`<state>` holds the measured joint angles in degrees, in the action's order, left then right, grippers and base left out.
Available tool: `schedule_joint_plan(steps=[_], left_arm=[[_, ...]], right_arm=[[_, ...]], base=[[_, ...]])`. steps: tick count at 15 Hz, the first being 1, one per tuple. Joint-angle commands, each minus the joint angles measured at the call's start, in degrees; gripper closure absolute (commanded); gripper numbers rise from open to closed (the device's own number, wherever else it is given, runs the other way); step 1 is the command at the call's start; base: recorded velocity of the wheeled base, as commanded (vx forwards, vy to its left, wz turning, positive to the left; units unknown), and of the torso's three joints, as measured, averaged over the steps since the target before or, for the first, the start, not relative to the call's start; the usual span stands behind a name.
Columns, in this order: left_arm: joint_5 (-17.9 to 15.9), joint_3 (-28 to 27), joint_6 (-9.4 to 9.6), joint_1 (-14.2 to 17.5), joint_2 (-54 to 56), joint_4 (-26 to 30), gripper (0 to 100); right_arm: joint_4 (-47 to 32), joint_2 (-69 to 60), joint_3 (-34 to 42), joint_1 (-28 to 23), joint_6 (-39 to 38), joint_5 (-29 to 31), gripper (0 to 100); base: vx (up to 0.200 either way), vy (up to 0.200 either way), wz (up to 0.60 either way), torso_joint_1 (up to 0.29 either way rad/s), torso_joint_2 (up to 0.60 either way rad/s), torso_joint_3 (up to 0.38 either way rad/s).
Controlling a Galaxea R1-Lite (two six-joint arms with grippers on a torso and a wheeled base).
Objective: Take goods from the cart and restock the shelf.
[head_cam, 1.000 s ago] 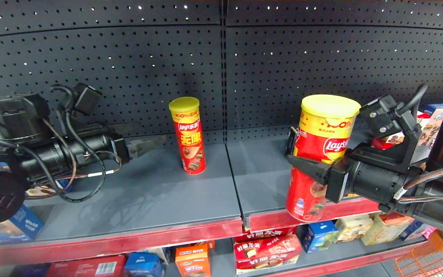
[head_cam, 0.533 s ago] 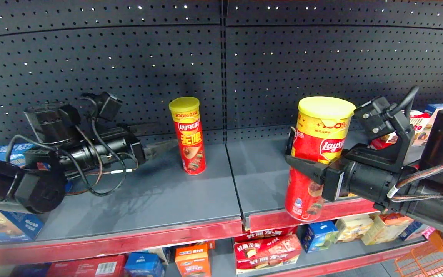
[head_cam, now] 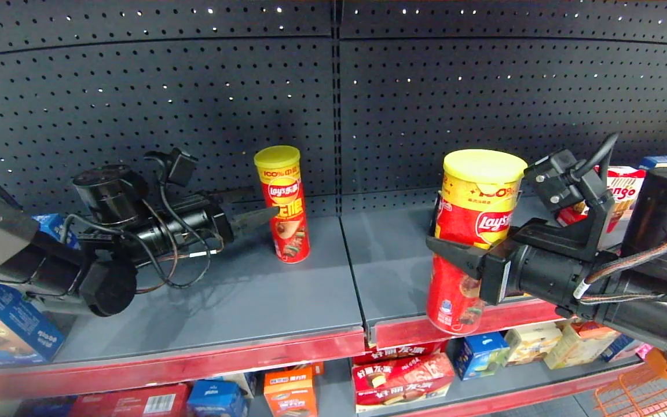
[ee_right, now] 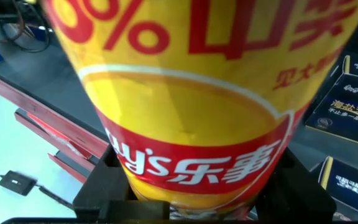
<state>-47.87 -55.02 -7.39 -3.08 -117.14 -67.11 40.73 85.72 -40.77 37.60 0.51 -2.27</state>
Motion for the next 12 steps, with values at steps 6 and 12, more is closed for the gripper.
schedule_joint_plan(steps=[6, 12], left_arm=[[-8.38, -4.05, -0.87, -1.13, -3.97, -0.22, 0], [-8.9, -13.36, -1.49, -2.89, -9.95, 0.93, 0]], right_arm=[[0.23, 0.94, -0.54, -0.07, 0.02, -0.02, 100], [0.32, 1.11, -0.46, -0.15, 0.02, -0.02, 100]], base=[[0.0, 0.0, 0.0, 0.0, 0.0, 0.0], [0.0, 0.0, 0.0, 0.0, 0.0, 0.0]])
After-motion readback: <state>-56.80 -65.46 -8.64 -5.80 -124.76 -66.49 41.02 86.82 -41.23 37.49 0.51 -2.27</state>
